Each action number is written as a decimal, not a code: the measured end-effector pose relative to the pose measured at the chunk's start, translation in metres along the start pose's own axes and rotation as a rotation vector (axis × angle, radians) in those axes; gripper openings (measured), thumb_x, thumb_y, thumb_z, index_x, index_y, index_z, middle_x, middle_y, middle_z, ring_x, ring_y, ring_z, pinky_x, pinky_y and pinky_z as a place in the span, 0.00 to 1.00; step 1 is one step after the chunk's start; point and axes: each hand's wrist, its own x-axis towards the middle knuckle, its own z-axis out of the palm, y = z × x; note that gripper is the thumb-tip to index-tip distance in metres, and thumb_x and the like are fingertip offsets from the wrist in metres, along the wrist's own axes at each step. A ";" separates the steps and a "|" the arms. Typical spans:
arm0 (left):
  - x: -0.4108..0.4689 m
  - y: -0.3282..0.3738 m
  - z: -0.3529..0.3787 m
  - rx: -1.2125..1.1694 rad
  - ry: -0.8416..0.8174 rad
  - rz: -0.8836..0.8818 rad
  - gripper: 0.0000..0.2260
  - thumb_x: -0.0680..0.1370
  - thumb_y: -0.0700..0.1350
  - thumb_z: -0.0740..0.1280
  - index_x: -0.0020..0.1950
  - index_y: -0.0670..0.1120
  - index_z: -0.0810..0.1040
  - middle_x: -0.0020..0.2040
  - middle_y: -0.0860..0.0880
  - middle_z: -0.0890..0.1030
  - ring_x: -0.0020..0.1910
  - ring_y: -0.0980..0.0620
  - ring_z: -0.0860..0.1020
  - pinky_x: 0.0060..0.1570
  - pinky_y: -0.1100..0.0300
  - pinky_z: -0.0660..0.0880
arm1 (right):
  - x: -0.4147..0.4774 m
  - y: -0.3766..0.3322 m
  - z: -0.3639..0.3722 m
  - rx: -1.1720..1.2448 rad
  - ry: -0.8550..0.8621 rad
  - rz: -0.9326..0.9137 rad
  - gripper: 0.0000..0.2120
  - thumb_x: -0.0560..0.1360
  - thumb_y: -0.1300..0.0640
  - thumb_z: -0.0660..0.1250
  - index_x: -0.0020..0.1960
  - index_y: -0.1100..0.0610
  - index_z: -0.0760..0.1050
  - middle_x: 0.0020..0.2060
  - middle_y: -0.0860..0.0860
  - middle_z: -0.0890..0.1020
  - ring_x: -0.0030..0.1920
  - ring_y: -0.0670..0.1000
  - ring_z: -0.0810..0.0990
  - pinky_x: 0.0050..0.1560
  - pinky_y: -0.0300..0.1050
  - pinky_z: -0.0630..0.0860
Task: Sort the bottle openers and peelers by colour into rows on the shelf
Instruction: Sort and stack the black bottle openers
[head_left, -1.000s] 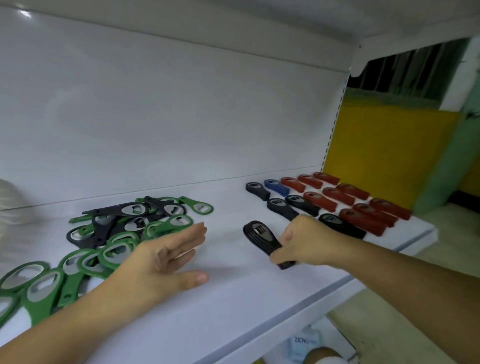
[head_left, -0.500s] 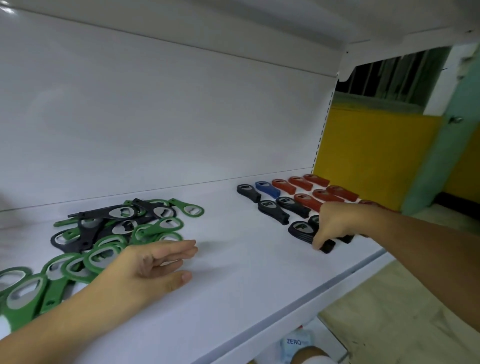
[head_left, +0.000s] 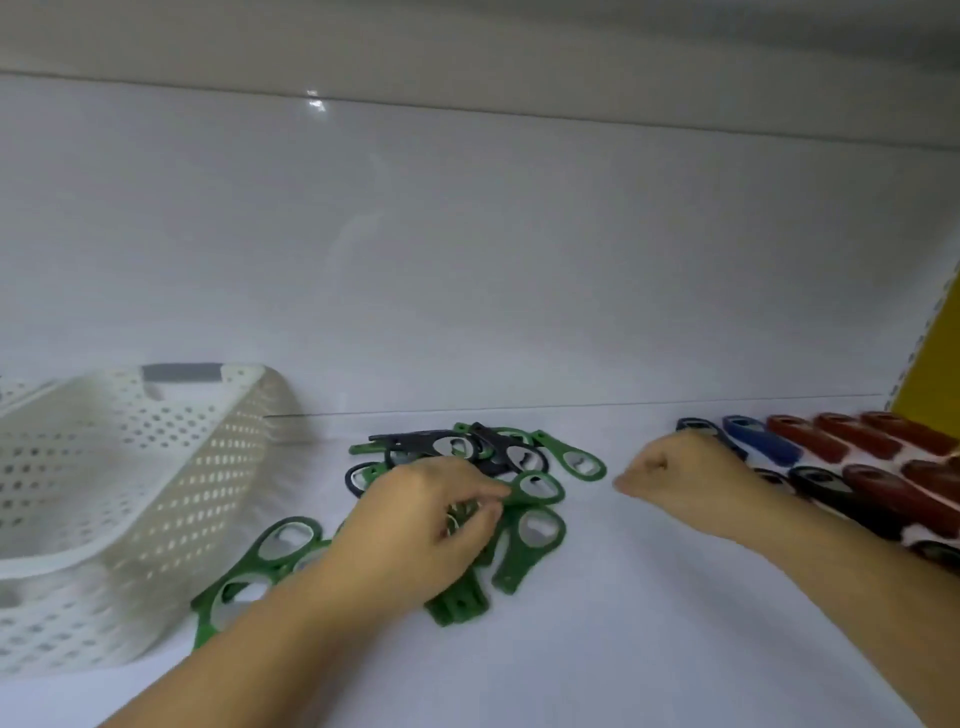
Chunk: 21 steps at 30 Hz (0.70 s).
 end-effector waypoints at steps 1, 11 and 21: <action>0.004 -0.007 -0.007 0.108 0.058 -0.030 0.12 0.76 0.50 0.63 0.54 0.52 0.83 0.47 0.61 0.82 0.44 0.63 0.78 0.43 0.69 0.74 | 0.008 -0.013 0.017 0.025 0.014 -0.042 0.10 0.72 0.50 0.72 0.39 0.57 0.82 0.37 0.49 0.84 0.39 0.50 0.81 0.39 0.40 0.75; 0.011 -0.042 -0.024 0.187 0.206 -0.429 0.12 0.78 0.47 0.63 0.59 0.51 0.81 0.54 0.55 0.82 0.42 0.57 0.78 0.43 0.67 0.68 | 0.055 -0.084 0.106 0.102 0.131 -0.381 0.12 0.71 0.52 0.72 0.54 0.47 0.81 0.50 0.43 0.71 0.55 0.46 0.72 0.52 0.40 0.71; 0.010 -0.041 -0.018 0.152 0.190 -0.303 0.20 0.76 0.49 0.67 0.68 0.54 0.72 0.64 0.59 0.73 0.51 0.58 0.75 0.55 0.73 0.64 | 0.047 -0.080 0.095 0.316 0.383 -0.726 0.09 0.76 0.54 0.63 0.49 0.56 0.81 0.43 0.44 0.76 0.41 0.46 0.76 0.44 0.41 0.74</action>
